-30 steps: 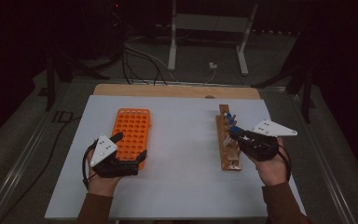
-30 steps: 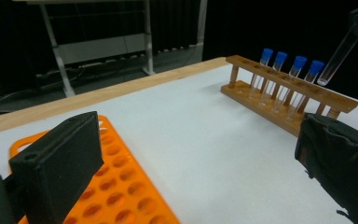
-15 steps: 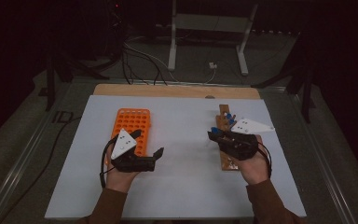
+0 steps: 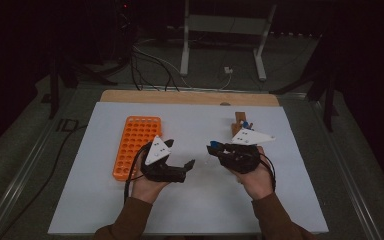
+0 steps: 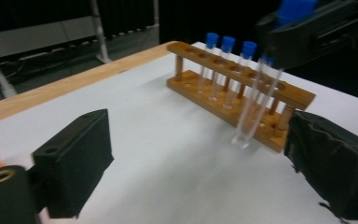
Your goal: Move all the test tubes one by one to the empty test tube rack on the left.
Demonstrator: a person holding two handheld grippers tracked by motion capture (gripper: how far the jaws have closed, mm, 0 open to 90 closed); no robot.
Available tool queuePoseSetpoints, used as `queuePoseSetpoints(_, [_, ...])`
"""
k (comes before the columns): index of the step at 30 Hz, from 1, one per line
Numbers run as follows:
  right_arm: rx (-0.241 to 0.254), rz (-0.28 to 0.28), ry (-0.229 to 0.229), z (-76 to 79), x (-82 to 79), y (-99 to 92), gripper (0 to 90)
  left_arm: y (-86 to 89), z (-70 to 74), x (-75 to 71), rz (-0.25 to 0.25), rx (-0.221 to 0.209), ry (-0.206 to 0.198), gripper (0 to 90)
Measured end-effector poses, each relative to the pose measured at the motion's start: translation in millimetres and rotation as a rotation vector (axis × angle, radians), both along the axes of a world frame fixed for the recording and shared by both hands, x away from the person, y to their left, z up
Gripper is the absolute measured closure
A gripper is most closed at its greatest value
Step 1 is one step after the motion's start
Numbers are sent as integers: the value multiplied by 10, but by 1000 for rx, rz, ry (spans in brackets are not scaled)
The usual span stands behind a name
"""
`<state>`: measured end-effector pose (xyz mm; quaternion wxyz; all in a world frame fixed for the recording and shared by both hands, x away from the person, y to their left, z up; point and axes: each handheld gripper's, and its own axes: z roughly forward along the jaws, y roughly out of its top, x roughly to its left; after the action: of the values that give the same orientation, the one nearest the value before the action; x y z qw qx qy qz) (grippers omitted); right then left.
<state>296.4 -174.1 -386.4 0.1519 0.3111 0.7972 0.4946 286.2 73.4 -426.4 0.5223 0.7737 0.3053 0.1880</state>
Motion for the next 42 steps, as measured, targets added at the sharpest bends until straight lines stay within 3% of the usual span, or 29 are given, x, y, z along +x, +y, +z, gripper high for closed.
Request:
queuePoseSetpoints(4, [2,21,8,-4,-2,95,768,-102,-12,7,-38,-1,11,172])
queuePoseSetpoints(8, [2,31,15,-4,-8,142,768,-168,-14,-8,-57,5,-6,245])
queuePoseSetpoints(9, [3,37,16,-4,-8,166,768,-179,-14,-12,-61,7,-8,320])
queuePoseSetpoints(15, [7,50,28,-16,-12,194,767,-234,-15,-30,-90,20,-23,471])
queuePoseSetpoints(16, [14,51,34,-22,-9,197,768,-238,-13,-32,-92,23,-25,542])
queuePoseSetpoints(22, [17,59,40,-23,-9,199,768,-251,-16,-38,-117,46,-32,745])
queuePoseSetpoints(25, [22,63,44,-23,-4,186,761,-259,-12,-51,-120,53,-40,765])
queuePoseSetpoints(27, [43,70,49,-24,1,168,666,-260,-8,-51,-111,61,-46,768])
queuePoseSetpoints(28, [43,70,49,-24,1,168,666,-260,-8,-51,-111,61,-46,769])
queuePoseSetpoints(30, [73,72,45,-4,4,118,502,-243,-8,-38,-101,52,-38,770])
queuePoseSetpoints(34, [70,61,38,17,4,82,361,-187,-2,0,-74,32,-21,772])
queuePoseSetpoints(36, [70,43,30,23,4,43,234,-150,4,15,-63,20,-16,772])
queuePoseSetpoints(42, [68,19,0,19,1,-29,147,-90,6,36,-48,6,-10,772])
